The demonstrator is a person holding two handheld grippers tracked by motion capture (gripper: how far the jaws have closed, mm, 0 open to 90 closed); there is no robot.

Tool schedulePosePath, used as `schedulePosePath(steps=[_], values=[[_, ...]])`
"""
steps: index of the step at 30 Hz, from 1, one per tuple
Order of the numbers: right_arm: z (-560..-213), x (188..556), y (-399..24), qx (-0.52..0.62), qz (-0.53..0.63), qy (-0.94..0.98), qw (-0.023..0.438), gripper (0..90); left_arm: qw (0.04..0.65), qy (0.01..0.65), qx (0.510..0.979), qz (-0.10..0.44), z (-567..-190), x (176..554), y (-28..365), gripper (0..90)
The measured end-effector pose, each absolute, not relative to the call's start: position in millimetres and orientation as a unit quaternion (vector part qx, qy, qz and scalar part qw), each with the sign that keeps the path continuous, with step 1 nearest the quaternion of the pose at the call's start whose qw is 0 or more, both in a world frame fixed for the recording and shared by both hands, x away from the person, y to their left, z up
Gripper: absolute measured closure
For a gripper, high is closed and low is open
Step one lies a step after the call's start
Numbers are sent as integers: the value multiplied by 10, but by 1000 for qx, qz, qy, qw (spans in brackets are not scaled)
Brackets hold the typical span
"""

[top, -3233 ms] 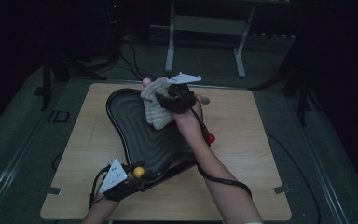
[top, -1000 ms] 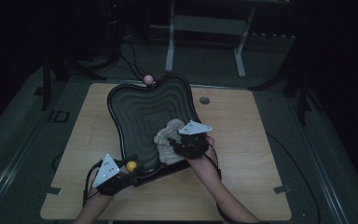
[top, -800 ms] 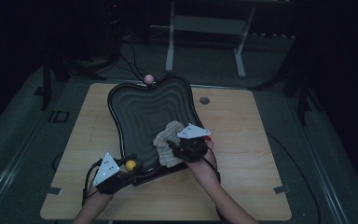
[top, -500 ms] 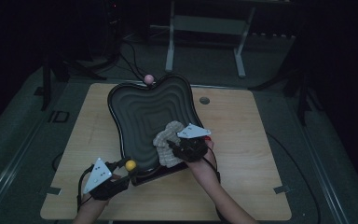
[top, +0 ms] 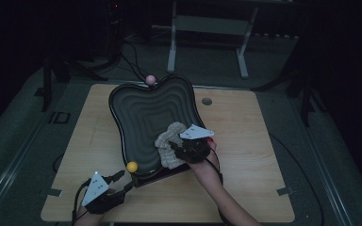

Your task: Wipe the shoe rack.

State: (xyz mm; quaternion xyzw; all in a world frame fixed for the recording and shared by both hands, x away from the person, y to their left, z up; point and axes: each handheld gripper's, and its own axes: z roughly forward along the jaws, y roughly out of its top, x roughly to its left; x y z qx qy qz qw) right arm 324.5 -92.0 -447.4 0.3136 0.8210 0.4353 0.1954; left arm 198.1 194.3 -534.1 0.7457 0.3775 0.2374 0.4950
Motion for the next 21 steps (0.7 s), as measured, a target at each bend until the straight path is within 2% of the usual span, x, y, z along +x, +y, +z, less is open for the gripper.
schedulePosePath(steps=[3,10,16,18,21], values=[[-4475,3247,-926,313,436,821,194,594,486,377,752,236,-5366,2037,1880,505],[-4475,3248,-927,314,437,821,193,593,495,374,749,234,-5449,2123,1816,674],[-4473,3252,-927,314,437,821,193,592,508,369,738,248,-5475,2154,1784,674],[-4472,3249,-926,314,436,821,193,592,511,359,736,261,-5487,2165,1748,712],[-4472,3253,-928,313,437,821,193,592,520,362,730,256,-5508,2181,1754,717]])
